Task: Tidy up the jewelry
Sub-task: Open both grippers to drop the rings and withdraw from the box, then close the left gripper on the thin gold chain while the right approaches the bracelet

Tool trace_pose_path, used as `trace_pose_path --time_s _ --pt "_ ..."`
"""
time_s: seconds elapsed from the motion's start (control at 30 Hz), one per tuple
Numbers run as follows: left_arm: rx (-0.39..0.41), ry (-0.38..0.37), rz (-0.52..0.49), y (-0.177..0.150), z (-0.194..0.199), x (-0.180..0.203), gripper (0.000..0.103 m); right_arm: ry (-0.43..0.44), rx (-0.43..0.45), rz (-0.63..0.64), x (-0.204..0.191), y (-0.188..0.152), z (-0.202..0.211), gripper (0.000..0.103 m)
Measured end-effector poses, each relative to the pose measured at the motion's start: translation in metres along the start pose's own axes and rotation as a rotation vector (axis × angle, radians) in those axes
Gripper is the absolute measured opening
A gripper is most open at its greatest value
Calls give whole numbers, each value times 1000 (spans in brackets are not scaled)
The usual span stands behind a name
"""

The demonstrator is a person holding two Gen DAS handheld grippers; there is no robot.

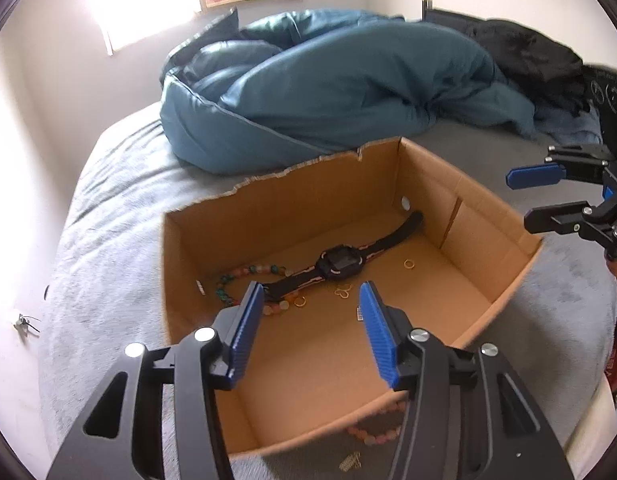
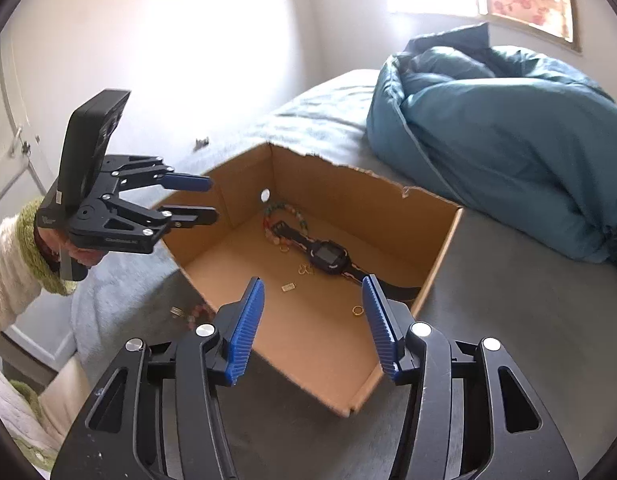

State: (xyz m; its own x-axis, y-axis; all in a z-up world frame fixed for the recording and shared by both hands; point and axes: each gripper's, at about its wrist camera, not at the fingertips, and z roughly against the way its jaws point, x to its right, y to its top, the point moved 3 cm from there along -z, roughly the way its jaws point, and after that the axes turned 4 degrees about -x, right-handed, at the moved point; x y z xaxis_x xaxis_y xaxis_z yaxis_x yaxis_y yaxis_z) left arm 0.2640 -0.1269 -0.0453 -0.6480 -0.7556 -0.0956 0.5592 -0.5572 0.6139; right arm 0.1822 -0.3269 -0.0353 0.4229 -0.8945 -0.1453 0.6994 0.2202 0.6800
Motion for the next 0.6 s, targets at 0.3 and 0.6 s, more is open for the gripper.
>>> trace_pose_path --time_s 0.3,0.6 --pt "114 11 23 -29 81 3 65 -15 111 -53 -32 -27 57 57" --pt "152 -18 44 -90 128 17 71 34 169 -153 -61 -58 76 57"
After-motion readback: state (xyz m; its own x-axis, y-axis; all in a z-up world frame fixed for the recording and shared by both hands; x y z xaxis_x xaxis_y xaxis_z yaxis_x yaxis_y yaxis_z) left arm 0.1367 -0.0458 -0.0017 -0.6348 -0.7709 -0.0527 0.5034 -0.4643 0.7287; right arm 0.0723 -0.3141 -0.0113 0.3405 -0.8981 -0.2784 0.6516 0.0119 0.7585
